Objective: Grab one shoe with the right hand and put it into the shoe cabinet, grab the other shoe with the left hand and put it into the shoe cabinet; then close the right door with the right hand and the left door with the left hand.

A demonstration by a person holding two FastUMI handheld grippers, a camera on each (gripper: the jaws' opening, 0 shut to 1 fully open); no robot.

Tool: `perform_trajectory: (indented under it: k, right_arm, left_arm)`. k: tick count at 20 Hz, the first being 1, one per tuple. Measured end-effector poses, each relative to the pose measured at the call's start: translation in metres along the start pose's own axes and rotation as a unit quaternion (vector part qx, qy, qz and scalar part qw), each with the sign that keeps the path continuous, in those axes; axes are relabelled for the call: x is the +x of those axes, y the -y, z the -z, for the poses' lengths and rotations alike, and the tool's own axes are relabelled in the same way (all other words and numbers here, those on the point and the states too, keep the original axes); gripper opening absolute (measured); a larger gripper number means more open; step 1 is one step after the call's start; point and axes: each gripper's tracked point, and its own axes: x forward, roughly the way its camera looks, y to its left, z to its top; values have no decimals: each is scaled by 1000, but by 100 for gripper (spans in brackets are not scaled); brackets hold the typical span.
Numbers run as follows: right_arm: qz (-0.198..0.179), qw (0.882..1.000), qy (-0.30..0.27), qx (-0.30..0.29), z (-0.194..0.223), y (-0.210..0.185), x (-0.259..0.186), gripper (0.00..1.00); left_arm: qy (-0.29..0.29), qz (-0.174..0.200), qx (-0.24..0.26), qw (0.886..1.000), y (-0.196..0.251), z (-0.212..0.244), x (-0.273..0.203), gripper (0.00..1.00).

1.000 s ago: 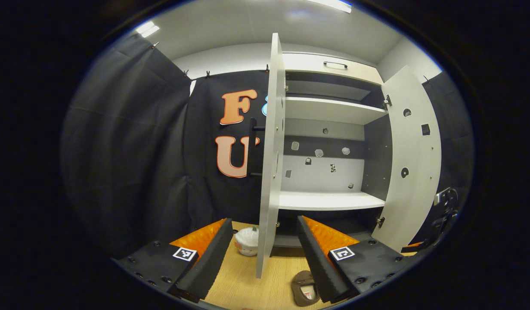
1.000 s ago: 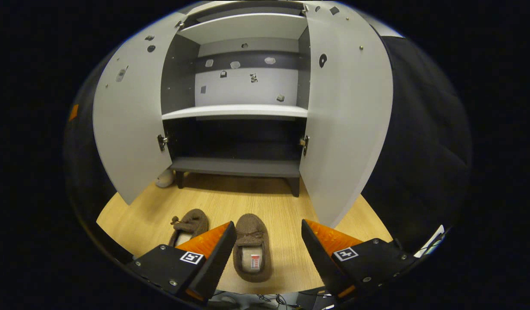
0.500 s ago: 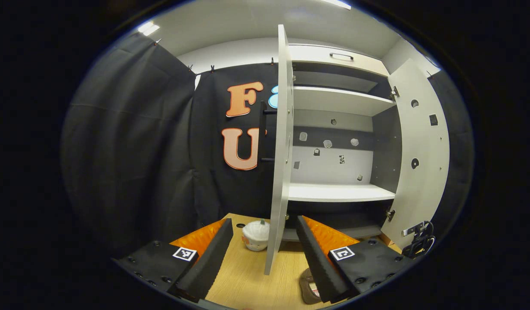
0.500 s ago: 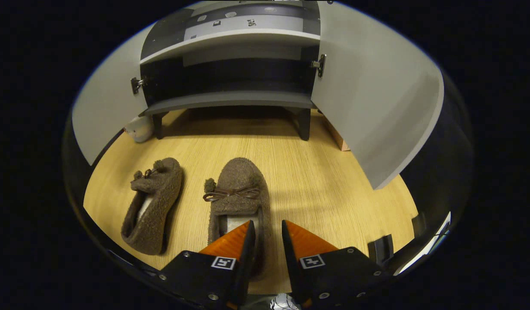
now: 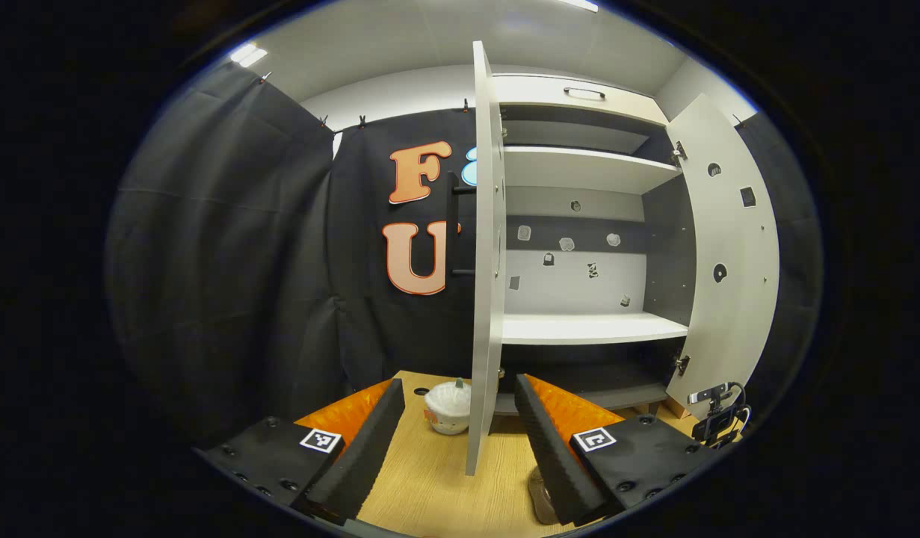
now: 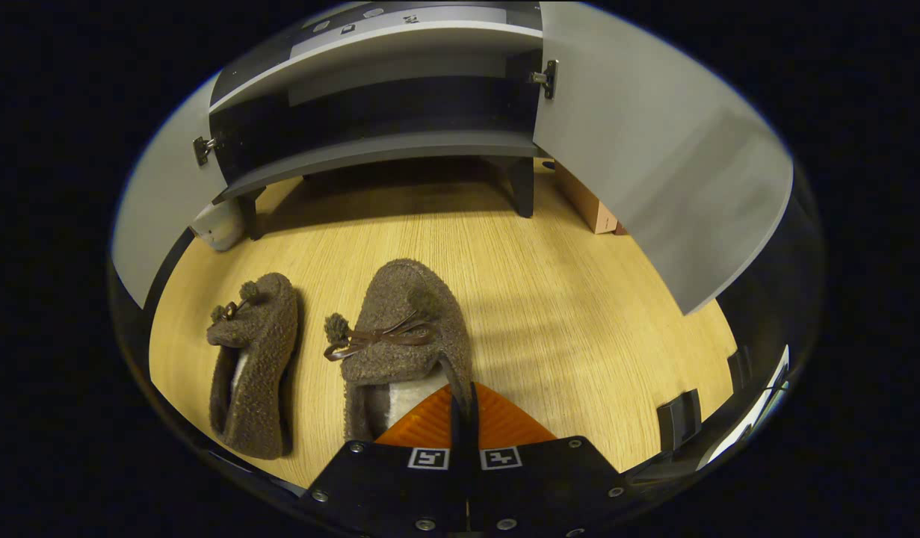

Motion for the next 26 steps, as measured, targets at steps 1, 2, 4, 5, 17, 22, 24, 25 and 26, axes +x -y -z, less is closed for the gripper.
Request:
perform_trajectory:
  k: [1, 2, 4, 5, 17, 22, 24, 25, 26]
  right_arm:
    - [-5, 1000, 7, -1, -9, -5, -8, 1]
    - [-11, 1000, 13, 2, -19, -9, -18, 1]
    - [-24, 999, 34, 9, -47, -19, -43, 1]
    - [-29, 998, 48, 4, -63, -25, -56, 1]
    - [-88, 975, 204, 19, -282, -65, -173, 0]
    - [-80, 967, 237, 48, -356, -60, -172, 0]
    - [-70, 965, 247, 51, -389, -59, -159, 0]
    - [-65, 964, 254, 51, -406, -58, -154, 0]
    - [-61, 963, 259, 50, -421, -59, -151, 0]
  left_arm:
    - [3, 2, 1, 1000, 1, -2, -1, 97]
    - [7, 3, 2, 1000, 1, -3, -3, 97]
    - [10, 10, 3, 1000, 3, -2, -7, 97]
    - [10, 14, 1, 1000, 4, 1, -8, 96]
    - [22, 32, -20, 999, 9, -3, 23, 97]
    - [25, 35, -21, 999, 8, -4, 23, 94]
    - [26, 33, -10, 999, 8, -4, 25, 97]
    - [24, 32, -10, 999, 9, -4, 25, 97]
    - [22, 32, -13, 999, 8, -3, 26, 97]
